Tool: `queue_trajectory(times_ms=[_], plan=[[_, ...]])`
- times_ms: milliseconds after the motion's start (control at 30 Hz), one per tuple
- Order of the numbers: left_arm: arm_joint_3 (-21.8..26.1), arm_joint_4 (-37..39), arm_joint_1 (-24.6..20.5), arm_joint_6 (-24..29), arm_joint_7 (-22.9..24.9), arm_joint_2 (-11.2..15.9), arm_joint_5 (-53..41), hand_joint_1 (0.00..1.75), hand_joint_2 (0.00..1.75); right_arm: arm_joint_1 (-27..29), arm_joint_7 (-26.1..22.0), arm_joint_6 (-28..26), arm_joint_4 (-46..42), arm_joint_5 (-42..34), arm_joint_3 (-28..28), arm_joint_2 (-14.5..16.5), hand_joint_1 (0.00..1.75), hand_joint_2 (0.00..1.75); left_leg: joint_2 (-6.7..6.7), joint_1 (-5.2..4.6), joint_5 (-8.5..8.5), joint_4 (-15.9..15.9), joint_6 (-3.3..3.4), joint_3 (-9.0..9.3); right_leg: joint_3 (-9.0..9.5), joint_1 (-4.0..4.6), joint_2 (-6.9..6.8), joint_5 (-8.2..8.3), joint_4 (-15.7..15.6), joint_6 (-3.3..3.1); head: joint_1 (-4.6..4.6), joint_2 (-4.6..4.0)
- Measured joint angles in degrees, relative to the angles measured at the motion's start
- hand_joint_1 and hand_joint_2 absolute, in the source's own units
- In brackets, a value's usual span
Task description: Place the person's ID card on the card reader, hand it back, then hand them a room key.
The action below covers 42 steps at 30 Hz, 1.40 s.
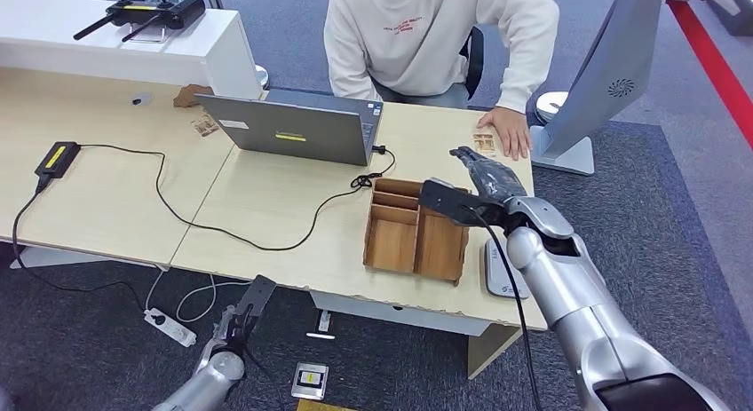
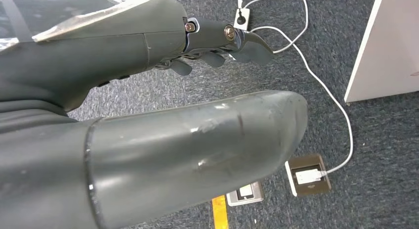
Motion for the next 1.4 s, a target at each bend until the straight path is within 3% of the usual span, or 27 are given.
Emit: queue_trajectory(times_ms=[433, 1400], plan=[[-0.1, 0.1, -0.4, -0.9, 1.0, 0.0, -0.8, 0.00, 0.00, 0.0, -0.3, 0.0, 1.5, 0.0, 0.1, 0.0, 0.00, 1.75, 0.00, 0.00, 0.00, 0.0, 0.00, 0.01, 0.00, 0.00, 0.00, 0.00, 0.0, 0.00, -0.01, 0.00], [0.0, 0.4, 0.7, 0.4, -0.6, 0.4, 2.9, 0.00, 0.00, -1.1, -4.2, 0.0, 4.0, -0.7, 2.3, 4.3, 0.00, 1.75, 0.01, 0.01, 0.00, 0.0, 0.00, 0.01, 0.00, 0.01, 0.01, 0.00, 0.0, 0.00, 0.01, 0.00]])
